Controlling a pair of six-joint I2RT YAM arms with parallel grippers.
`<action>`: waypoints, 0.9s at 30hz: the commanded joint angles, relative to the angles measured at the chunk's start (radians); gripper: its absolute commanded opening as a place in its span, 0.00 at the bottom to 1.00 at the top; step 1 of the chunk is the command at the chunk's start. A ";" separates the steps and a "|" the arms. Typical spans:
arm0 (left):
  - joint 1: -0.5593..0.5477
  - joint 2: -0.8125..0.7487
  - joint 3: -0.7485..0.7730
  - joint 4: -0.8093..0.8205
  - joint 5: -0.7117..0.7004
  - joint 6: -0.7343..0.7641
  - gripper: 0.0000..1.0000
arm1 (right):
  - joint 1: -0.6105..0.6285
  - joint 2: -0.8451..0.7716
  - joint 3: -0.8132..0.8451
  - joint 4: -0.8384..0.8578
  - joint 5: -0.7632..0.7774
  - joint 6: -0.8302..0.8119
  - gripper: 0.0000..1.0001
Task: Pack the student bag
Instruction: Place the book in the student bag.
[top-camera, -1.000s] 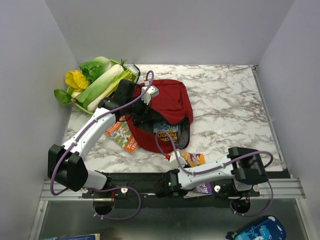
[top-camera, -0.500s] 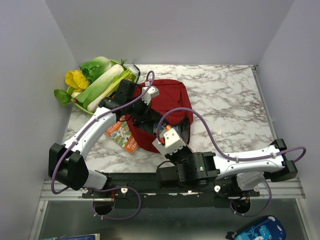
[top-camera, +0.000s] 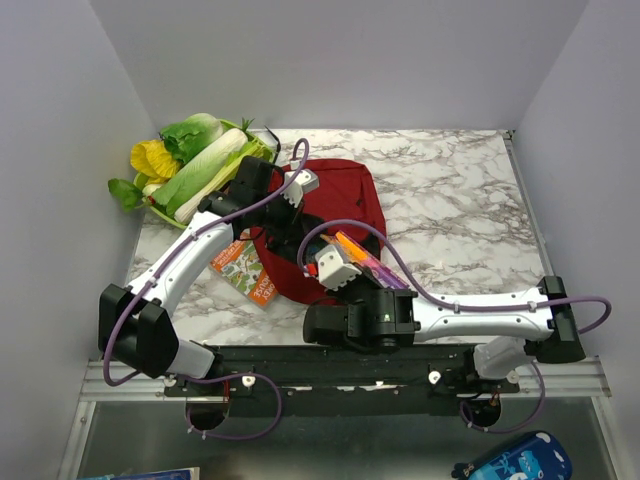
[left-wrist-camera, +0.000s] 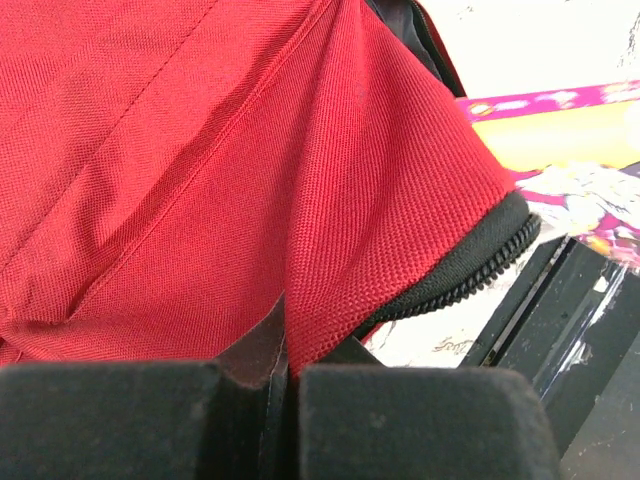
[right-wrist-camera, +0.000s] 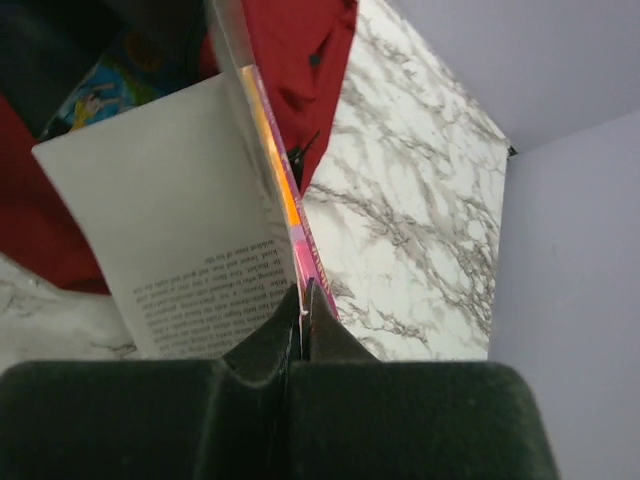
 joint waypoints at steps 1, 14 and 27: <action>0.003 -0.008 0.031 -0.011 0.036 -0.021 0.00 | 0.006 -0.086 -0.142 0.529 -0.092 -0.386 0.00; 0.001 -0.028 0.005 -0.003 0.031 -0.021 0.00 | -0.035 -0.035 -0.141 0.670 -0.185 -0.499 0.01; 0.001 -0.027 0.019 -0.020 0.028 -0.022 0.00 | -0.245 0.100 -0.370 0.994 -0.357 -0.562 0.00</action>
